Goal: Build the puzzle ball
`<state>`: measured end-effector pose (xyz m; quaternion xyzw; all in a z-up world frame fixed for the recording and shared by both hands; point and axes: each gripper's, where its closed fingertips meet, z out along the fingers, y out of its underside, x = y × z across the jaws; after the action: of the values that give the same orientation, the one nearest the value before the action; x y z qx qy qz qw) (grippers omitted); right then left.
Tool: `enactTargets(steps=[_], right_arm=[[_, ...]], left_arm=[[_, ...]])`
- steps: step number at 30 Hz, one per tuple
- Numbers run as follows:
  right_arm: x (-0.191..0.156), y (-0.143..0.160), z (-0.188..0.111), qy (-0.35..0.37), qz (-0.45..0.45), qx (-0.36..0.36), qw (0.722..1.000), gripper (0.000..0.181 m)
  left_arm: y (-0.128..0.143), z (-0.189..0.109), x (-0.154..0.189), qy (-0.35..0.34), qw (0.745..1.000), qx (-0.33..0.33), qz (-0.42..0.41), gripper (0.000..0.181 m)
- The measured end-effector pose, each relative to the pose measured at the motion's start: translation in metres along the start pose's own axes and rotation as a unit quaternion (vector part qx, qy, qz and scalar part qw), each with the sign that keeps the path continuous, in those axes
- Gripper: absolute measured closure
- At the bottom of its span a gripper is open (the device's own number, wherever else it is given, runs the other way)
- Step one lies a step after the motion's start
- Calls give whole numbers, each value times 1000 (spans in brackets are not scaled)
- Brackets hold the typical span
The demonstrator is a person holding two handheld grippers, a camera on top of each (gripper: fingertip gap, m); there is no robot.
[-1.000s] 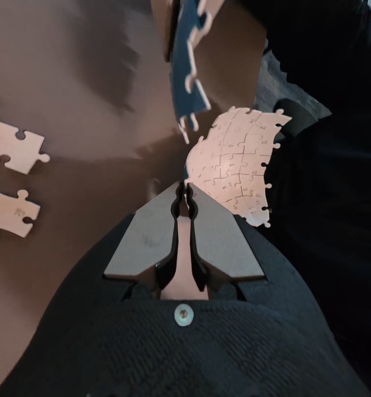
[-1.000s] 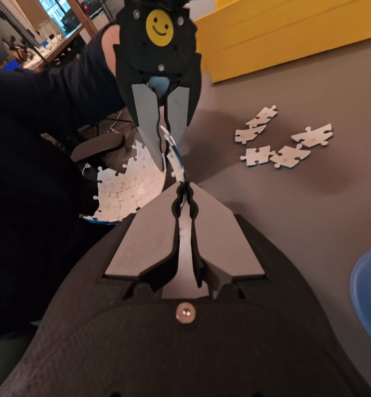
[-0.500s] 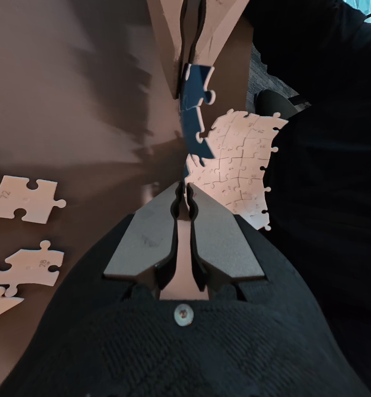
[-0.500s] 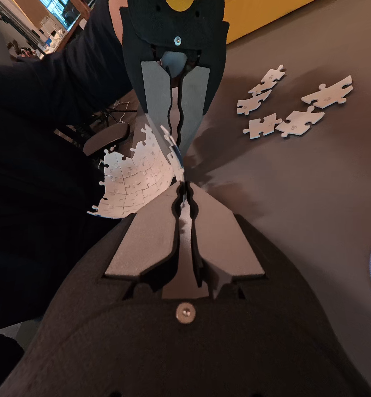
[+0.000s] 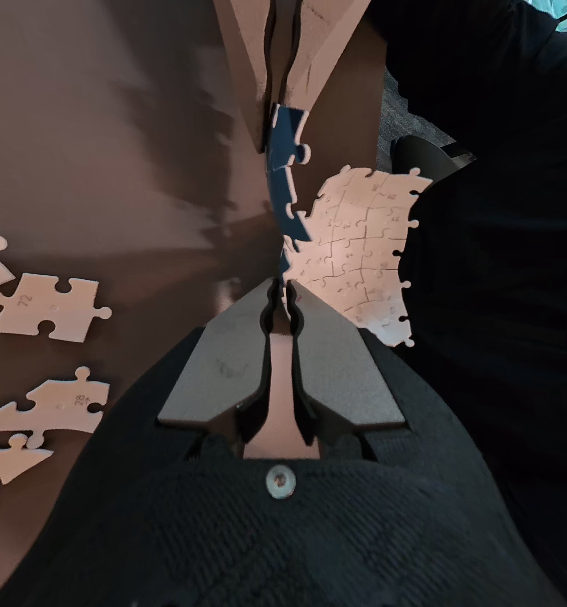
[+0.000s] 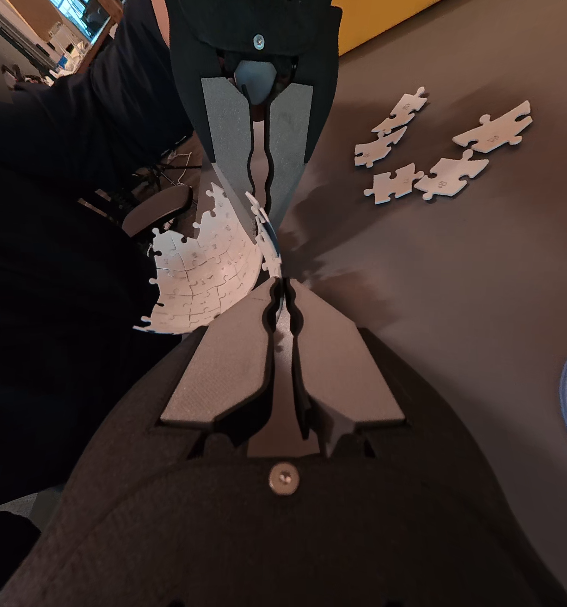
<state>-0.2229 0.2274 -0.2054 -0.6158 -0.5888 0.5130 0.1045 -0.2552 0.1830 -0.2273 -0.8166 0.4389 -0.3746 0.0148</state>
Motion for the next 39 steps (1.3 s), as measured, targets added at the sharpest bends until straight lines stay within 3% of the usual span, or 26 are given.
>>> enactTargets(steps=[12, 26, 39], right_arm=[[3, -1, -4, 4, 12, 8, 1000, 181], [6, -1, -5, -2, 27, 15, 1000, 181], [13, -13, -14, -33, 102, 72, 992, 181]], left_arm=[[-4, -4, 2, 9, 1000, 30, -6, 168], [0, -4, 4, 13, 999, 33, 1, 174], [7, -1, 6, 21, 998, 52, -3, 172]])
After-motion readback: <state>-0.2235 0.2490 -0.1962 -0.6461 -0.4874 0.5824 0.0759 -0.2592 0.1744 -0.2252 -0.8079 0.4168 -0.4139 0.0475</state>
